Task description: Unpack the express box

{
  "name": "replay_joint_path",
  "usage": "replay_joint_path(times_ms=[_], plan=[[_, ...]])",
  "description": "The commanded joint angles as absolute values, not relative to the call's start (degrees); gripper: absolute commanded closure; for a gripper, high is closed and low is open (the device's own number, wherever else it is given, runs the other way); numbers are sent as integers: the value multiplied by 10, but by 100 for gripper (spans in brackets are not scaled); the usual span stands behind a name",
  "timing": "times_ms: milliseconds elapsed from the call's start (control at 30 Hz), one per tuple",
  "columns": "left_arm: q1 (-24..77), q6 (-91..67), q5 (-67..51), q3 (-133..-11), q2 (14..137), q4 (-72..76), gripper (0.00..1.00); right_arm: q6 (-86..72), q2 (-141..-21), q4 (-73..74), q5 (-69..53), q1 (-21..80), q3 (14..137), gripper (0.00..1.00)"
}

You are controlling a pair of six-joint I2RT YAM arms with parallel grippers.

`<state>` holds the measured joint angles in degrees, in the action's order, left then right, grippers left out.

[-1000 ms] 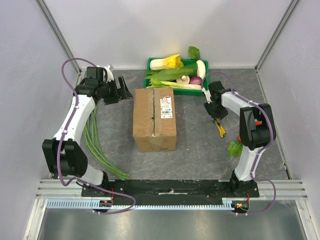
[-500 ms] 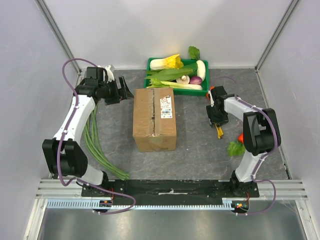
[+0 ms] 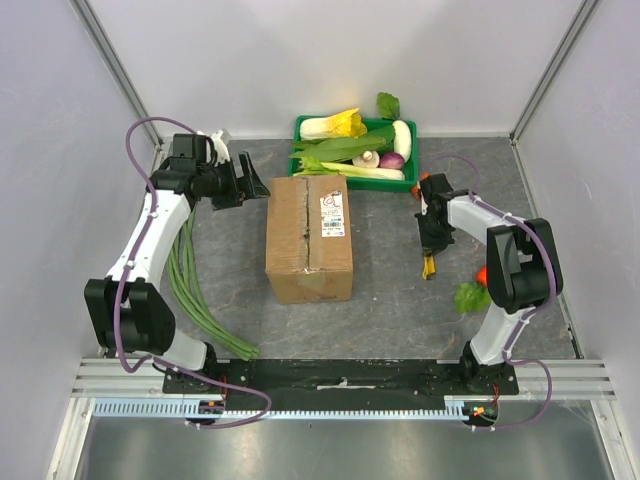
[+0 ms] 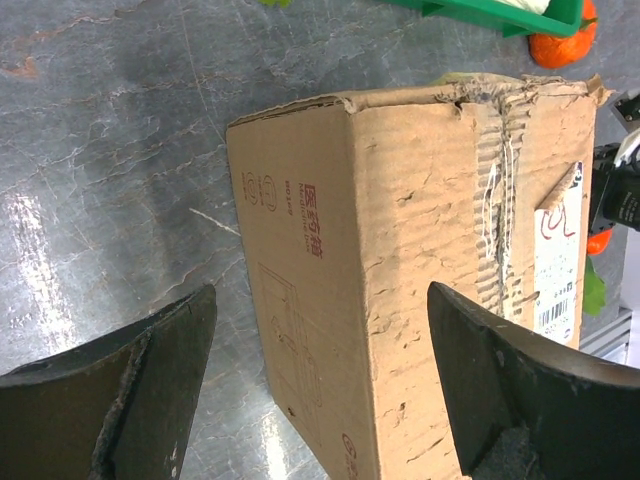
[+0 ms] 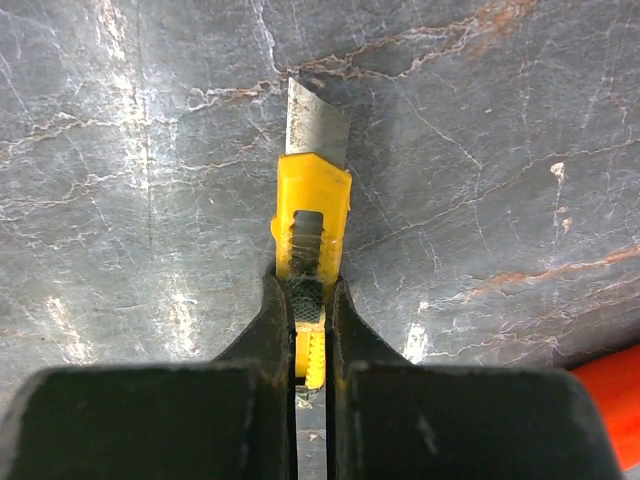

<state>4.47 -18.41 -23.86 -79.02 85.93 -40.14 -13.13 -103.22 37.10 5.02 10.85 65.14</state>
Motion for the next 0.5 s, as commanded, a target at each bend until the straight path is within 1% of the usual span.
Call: replay_joint_path(times_ms=[0, 67, 200, 367, 467], plan=[[41, -198, -270, -802, 828, -377, 9, -151, -1064, 377, 58, 121, 668, 100], [41, -197, -290, -804, 822, -370, 9, -156, -1051, 383, 59, 128, 685, 100], [41, -207, -328, -795, 801, -332, 9, -166, -1017, 399, 45, 134, 760, 100], [40, -238, -347, -763, 751, -233, 9, -171, -967, 404, 3, 141, 836, 100], [41, -280, -330, -725, 713, -157, 9, -173, -947, 404, -35, 146, 880, 100]])
